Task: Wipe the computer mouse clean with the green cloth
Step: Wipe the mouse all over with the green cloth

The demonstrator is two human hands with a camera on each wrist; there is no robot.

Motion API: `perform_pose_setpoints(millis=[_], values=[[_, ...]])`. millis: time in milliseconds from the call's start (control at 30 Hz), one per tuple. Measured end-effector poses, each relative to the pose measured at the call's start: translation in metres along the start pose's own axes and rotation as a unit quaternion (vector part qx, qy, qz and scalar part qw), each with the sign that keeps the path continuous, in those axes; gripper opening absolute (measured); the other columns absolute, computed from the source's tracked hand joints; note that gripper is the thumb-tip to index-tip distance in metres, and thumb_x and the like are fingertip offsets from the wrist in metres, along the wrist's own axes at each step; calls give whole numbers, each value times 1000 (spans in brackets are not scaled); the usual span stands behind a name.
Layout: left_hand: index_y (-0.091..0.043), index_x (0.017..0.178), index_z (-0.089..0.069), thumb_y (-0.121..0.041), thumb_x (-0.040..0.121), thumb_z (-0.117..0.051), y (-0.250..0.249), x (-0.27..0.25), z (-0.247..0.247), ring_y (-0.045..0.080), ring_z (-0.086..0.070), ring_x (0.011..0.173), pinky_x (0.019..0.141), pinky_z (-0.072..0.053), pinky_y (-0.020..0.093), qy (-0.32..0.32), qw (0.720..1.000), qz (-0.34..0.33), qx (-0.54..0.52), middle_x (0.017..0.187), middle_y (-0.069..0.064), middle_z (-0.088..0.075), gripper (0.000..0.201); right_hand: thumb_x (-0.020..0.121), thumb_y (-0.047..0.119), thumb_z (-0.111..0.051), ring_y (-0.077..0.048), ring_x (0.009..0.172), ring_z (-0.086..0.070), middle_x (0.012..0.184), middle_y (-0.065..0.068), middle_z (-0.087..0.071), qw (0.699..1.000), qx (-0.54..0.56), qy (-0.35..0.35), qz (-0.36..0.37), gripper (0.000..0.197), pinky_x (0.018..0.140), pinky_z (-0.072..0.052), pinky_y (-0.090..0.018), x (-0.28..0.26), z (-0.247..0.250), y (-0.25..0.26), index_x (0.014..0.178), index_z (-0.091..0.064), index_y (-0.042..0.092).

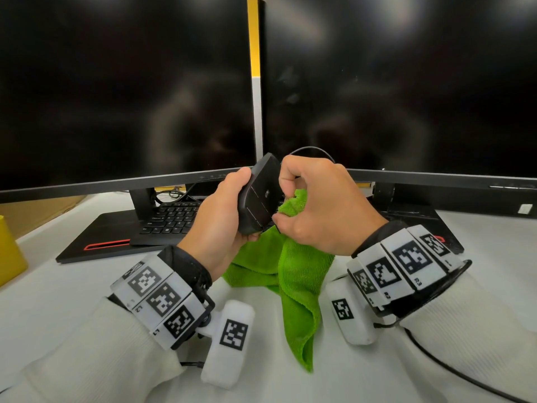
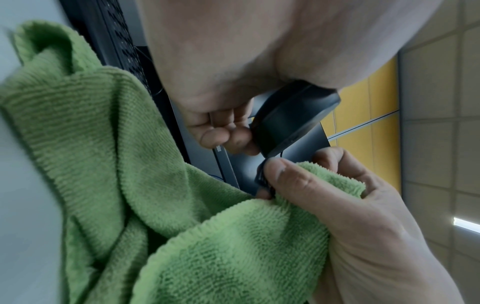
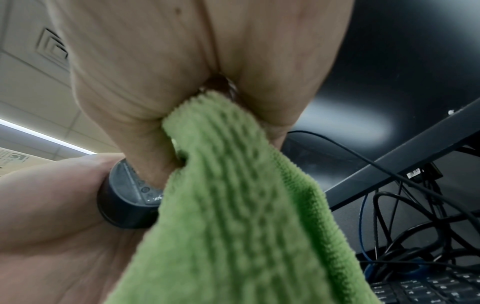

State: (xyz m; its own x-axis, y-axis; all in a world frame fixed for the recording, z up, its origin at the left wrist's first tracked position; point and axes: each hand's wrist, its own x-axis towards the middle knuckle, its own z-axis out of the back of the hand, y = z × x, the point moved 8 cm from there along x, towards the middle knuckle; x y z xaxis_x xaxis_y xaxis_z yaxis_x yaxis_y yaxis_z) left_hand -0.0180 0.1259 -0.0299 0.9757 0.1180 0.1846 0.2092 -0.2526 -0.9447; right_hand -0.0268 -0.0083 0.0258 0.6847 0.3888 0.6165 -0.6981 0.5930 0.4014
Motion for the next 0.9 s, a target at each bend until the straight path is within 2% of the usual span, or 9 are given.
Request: perform_pose_setpoints(millis=[367, 600, 733, 900], values=[[-16, 98, -61, -41, 106, -47, 0, 0, 0, 16, -56, 56, 56, -35, 33, 7, 1000, -2, 8, 60, -3, -61, 30, 69, 20, -84, -26, 91, -61, 82, 3, -61, 1000, 8, -5, 8, 47, 74, -56, -41, 0, 0, -1, 69, -39, 32], [-15, 99, -61, -41, 105, -49, 2, 2, 1, 18, -53, 59, 55, -35, 33, 13, 1000, 0, 7, 65, -1, -58, 30, 68, 17, -85, -19, 77, -61, 75, 2, -62, 1000, 13, 2, 5, 47, 63, -51, -32, 0, -1, -1, 68, -40, 29], [-15, 99, -61, -42, 105, -49, 3, 3, 1, 18, -52, 60, 53, -35, 33, 17, 1000, -3, 14, 66, 1, -57, 31, 68, 16, -85, -17, 75, -60, 74, 3, -61, 1000, 17, 4, 4, 47, 62, -47, -28, -1, -1, -1, 68, -40, 28], [-11, 112, -61, -44, 104, -51, 7, 6, 2, 17, -54, 59, 52, -37, 31, 14, 1000, -4, 20, 72, 4, -58, 36, 67, 17, -85, -17, 73, -56, 72, 4, -58, 1000, 14, -3, 3, 47, 62, -44, -28, -1, 0, -1, 67, -39, 28]])
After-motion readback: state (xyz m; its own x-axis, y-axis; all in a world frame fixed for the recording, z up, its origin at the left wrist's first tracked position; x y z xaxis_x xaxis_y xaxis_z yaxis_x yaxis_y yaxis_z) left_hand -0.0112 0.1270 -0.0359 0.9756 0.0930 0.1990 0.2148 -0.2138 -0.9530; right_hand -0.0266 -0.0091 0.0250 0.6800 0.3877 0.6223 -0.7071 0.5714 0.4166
